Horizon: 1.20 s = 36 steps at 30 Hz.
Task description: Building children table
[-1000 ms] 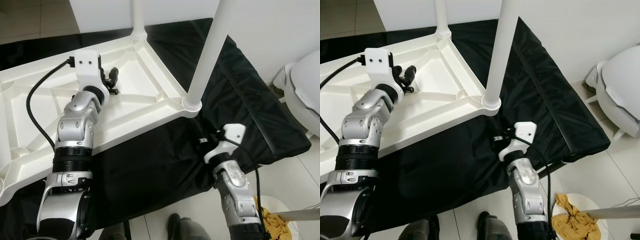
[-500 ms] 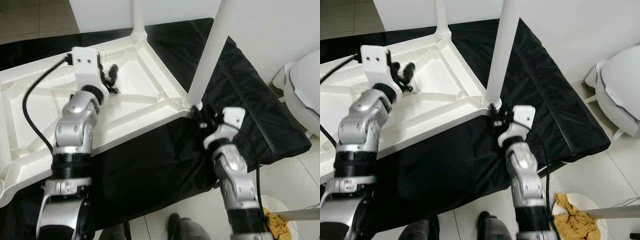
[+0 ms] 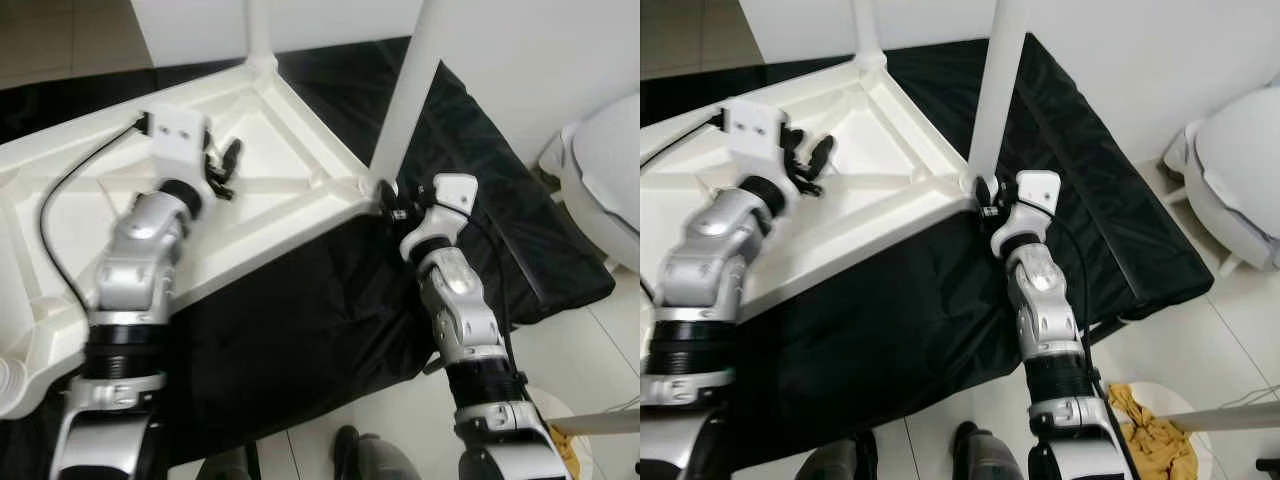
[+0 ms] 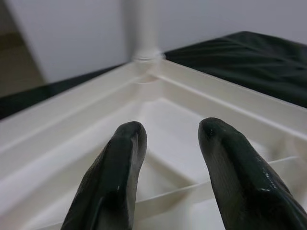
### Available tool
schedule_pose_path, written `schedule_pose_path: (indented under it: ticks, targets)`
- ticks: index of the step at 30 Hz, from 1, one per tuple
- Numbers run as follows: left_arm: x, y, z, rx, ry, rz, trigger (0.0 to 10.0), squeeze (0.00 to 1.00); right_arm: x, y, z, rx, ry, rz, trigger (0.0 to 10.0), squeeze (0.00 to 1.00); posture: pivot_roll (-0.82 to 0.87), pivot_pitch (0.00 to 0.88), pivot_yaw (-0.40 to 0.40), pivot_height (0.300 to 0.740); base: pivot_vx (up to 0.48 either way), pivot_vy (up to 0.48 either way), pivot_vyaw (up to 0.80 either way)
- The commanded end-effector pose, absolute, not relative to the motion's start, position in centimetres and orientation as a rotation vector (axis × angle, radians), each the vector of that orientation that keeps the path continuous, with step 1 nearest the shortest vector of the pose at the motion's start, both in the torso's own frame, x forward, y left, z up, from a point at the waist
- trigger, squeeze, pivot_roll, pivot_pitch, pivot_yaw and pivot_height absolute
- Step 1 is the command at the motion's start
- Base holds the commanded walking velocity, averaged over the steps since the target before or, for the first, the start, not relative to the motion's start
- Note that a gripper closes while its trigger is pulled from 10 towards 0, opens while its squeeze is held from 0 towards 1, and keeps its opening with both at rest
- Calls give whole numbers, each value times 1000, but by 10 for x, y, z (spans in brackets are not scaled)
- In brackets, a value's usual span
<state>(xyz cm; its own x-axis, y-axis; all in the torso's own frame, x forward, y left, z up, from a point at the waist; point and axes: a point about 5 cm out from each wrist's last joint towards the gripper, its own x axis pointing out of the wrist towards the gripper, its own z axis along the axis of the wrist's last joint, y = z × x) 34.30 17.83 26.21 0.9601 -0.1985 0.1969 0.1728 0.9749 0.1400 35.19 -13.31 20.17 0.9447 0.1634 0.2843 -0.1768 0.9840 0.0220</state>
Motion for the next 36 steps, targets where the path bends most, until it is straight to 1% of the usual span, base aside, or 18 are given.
schedule_pose_path:
  ticks: [1, 3, 5, 9, 14, 18, 21, 24, 27, 36]
  targets:
    - [341, 188, 261, 111, -203, -151, 10000, 0, 354, -138, 199, 50, -281, 147, 10000, 0, 12, 216, -9, 740, 0, 0, 0]
    - [340, 199, 260, 102, -197, -112, 10000, 0, 357, -139, 198, 50, -278, 148, 10000, 0, 10, 216, -5, 740, 0, 0, 0]
    - [339, 202, 257, 104, -182, -117, 10000, 0, 358, -139, 197, 50, -277, 147, 10000, 0, 9, 215, -3, 740, 0, 0, 0]
    - [332, 209, 239, 162, -96, -148, 10000, 0, 360, -146, 197, 43, -279, 123, 10000, 0, 2, 217, 10, 740, 0, 0, 0]
    - [324, 209, 225, 184, -14, -223, 10000, 0, 364, -154, 199, 36, -288, 101, 10000, 0, 2, 218, 17, 740, 0, 0, 0]
    - [312, 205, 211, 218, 77, -350, 10000, 0, 368, -161, 201, 31, -298, 80, 10000, 0, 7, 217, 20, 740, 0, 0, 0]
    - [308, 204, 208, 217, 93, -385, 10000, 0, 368, -161, 201, 31, -301, 79, 10000, 0, 9, 216, 22, 740, 0, 0, 0]
    - [298, 207, 197, 228, 150, -472, 10000, 0, 368, -161, 199, 28, -299, 81, 10000, 0, 14, 213, 23, 740, 0, 0, 0]
    - [291, 207, 190, 222, 199, -518, 10000, 0, 369, -161, 199, 25, -298, 81, 10000, 0, 17, 212, 23, 740, 0, 0, 0]
    - [284, 215, 173, 289, 314, -533, 10000, 0, 371, -162, 198, 23, -302, 85, 10000, 0, 20, 210, 25, 740, 0, 0, 0]
